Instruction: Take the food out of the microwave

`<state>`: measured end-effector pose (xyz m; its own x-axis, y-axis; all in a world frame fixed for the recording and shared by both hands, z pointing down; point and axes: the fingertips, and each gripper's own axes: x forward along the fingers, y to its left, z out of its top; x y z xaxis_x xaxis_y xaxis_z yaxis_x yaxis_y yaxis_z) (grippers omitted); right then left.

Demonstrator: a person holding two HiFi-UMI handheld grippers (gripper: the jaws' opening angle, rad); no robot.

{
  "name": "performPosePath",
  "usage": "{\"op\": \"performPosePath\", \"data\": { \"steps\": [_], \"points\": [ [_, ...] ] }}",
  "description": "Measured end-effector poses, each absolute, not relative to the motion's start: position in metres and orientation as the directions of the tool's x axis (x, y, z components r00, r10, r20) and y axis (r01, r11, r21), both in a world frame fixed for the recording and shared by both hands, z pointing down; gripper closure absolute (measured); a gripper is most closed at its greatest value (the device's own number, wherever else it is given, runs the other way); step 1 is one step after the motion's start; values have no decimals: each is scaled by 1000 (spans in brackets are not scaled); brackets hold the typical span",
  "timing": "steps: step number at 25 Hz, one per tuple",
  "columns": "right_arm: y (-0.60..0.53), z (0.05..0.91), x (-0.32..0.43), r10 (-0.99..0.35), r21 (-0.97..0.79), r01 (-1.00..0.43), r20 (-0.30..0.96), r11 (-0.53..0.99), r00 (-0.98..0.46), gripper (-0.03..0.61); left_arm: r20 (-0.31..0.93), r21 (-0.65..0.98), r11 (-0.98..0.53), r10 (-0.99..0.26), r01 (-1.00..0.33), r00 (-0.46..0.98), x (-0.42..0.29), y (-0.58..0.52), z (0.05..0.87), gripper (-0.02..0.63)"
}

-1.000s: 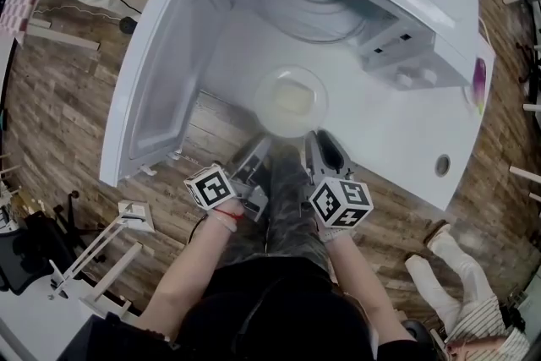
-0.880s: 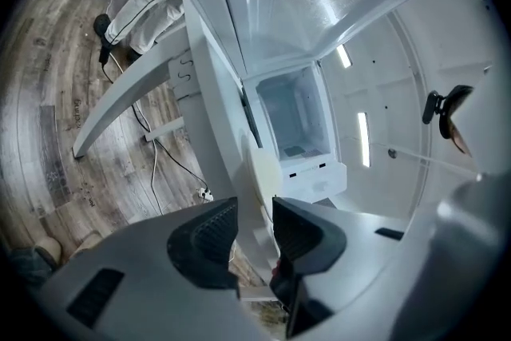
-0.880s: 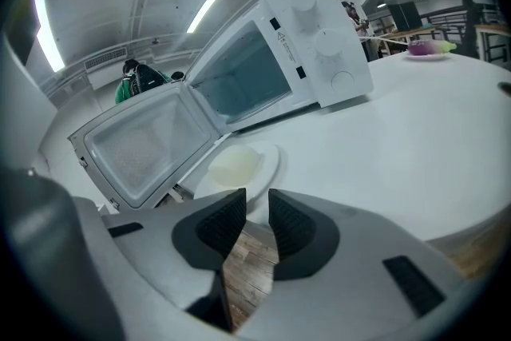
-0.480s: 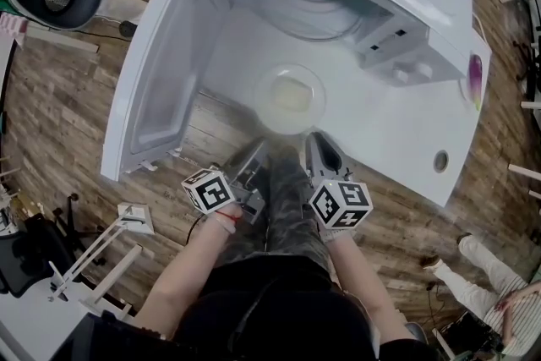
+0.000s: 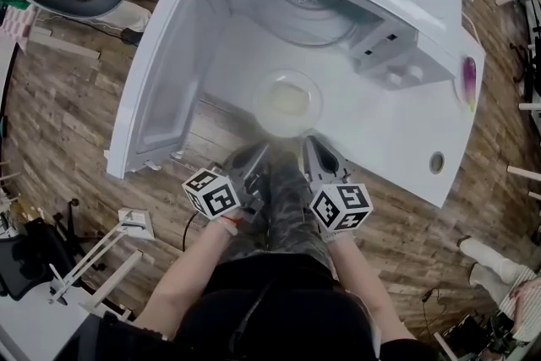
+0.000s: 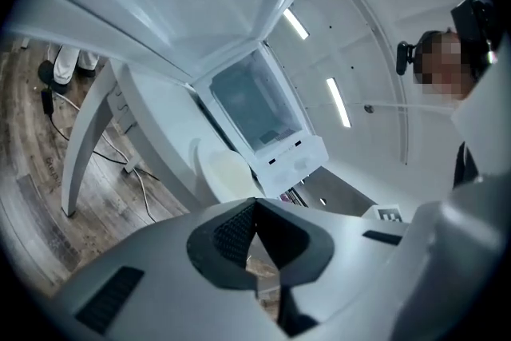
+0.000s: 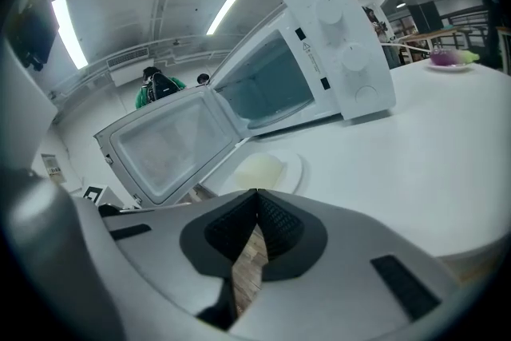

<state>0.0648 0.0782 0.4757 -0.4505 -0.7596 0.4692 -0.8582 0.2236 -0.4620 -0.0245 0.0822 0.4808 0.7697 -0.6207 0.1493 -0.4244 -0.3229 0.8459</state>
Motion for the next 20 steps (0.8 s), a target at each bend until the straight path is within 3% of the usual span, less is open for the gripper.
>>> {"op": "performPosePath", "data": {
  "steps": [20],
  "points": [
    [71, 434, 47, -754, -379, -837, 389, 394, -530, 558, 142, 659, -555, -571, -508, 809, -3, 63, 436, 604]
  ]
}}
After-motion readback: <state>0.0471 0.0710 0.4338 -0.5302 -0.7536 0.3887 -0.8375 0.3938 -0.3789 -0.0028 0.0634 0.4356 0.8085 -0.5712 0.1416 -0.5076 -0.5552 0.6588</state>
